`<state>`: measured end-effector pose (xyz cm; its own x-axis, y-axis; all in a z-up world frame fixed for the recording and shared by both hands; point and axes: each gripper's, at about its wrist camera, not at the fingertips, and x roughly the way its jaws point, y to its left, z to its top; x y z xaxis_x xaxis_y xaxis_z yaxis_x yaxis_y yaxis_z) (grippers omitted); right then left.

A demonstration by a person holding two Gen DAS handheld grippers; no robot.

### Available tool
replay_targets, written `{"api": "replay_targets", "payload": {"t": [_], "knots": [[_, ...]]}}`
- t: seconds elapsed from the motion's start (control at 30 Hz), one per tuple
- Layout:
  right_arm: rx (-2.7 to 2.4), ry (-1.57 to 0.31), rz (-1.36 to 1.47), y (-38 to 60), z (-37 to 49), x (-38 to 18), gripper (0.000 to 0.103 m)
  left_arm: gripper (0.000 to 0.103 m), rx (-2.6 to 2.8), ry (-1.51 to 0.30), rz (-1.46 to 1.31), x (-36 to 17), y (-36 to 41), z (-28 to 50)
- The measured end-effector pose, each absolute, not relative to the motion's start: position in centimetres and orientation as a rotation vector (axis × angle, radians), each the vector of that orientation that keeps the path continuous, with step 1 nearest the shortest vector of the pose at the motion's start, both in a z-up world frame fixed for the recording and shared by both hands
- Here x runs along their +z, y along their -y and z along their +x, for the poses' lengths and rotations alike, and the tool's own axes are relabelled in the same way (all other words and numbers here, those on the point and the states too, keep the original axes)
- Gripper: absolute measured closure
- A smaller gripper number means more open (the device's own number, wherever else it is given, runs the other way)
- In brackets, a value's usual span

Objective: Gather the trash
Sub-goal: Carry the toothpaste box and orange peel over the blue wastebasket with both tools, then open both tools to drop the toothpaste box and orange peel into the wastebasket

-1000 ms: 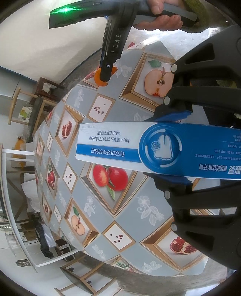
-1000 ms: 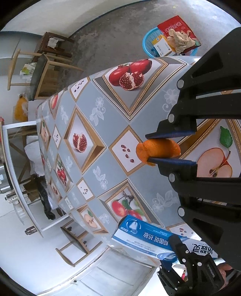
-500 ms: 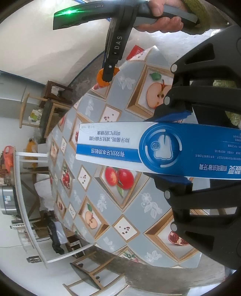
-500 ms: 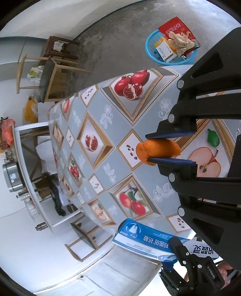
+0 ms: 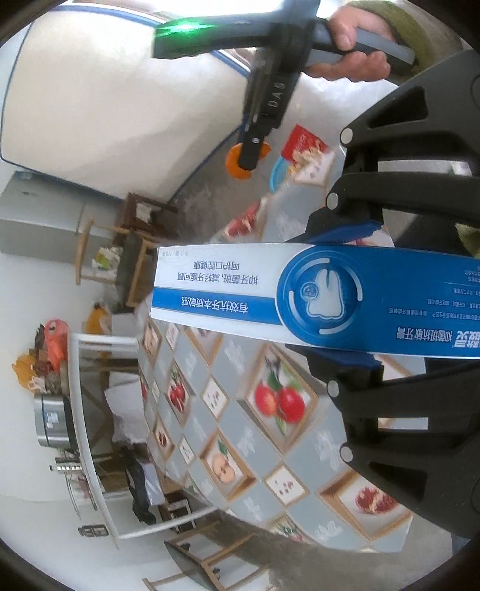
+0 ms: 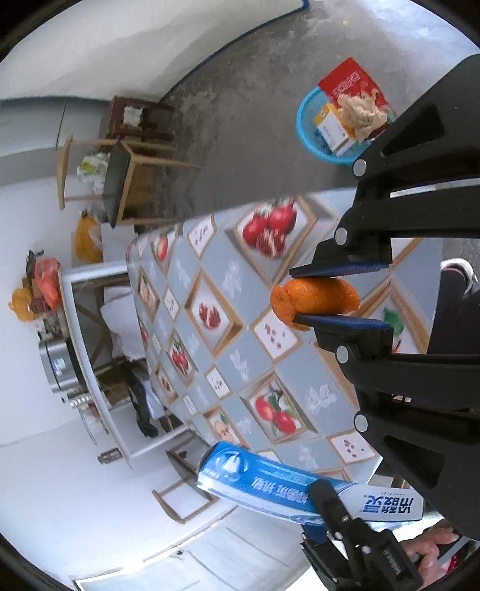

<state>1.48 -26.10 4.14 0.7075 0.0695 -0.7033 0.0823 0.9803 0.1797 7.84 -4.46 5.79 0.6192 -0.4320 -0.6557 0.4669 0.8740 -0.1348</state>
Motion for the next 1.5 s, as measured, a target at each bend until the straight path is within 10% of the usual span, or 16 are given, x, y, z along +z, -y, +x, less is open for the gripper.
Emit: {"api": "replay_targets", "payload": {"t": [0.67, 1.33, 1.5], "knots": [[-0.422, -0.726, 0.46, 43.2, -9.5, 0.7, 0.084, 0.059, -0.926, -0.876, 0.021, 5.2, 21.2, 9.2], [-0.444, -0.881, 0.998, 59.8, -5.3, -19.4, 0.084, 0.058, -0.935, -1.37, 0.131, -9.7, 47.0, 18.9], [-0.454, -0.908, 1.062, 63.6, -1.5, -25.3, 0.077, 0.034, -0.877, -1.409, 0.126, -13.0, 49.9, 21.3]]}}
